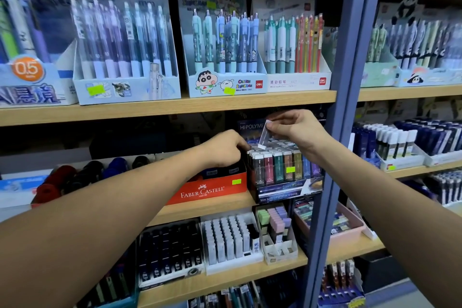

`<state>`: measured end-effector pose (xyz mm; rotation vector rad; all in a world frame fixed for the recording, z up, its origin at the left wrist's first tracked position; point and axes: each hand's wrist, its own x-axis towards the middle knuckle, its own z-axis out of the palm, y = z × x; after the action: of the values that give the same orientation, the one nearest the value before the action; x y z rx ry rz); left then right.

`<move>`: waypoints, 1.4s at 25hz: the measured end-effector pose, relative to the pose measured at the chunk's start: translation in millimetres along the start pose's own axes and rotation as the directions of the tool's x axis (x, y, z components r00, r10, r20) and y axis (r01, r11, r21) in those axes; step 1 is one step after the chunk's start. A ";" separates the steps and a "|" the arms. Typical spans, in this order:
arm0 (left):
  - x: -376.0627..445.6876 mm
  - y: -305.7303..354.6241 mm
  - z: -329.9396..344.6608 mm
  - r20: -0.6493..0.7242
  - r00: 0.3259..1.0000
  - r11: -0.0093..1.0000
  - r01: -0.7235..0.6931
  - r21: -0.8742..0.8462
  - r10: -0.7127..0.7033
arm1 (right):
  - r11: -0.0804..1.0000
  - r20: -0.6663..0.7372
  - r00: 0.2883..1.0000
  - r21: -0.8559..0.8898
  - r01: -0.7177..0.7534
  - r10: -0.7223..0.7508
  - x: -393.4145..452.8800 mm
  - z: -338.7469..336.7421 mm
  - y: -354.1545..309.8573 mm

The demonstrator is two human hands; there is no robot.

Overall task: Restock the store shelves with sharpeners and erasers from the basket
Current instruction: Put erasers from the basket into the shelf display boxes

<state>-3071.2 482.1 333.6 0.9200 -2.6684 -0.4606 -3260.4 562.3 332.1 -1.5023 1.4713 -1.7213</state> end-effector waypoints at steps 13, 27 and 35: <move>-5.2 3.8 -8.5 0.042 0.999 0.999 0.033 -0.004 -0.033 | 0.767 0.339 0.937 -0.623 0.153 0.088 8.8 20.1 -12.1; -3.6 -1.8 -12.7 0.049 0.996 0.997 0.080 0.004 -0.080 | 0.713 0.430 0.902 -0.624 0.320 -0.029 14.0 17.5 -8.4; -5.2 -0.3 -12.8 0.041 0.997 0.998 0.066 0.023 -0.067 | 0.676 0.422 0.905 -0.653 0.342 -0.049 13.2 22.5 -1.4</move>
<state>-3062.4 482.6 344.3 1.0193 -2.6916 -0.4721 -3244.2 542.2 336.0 -2.3090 1.9198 -0.8438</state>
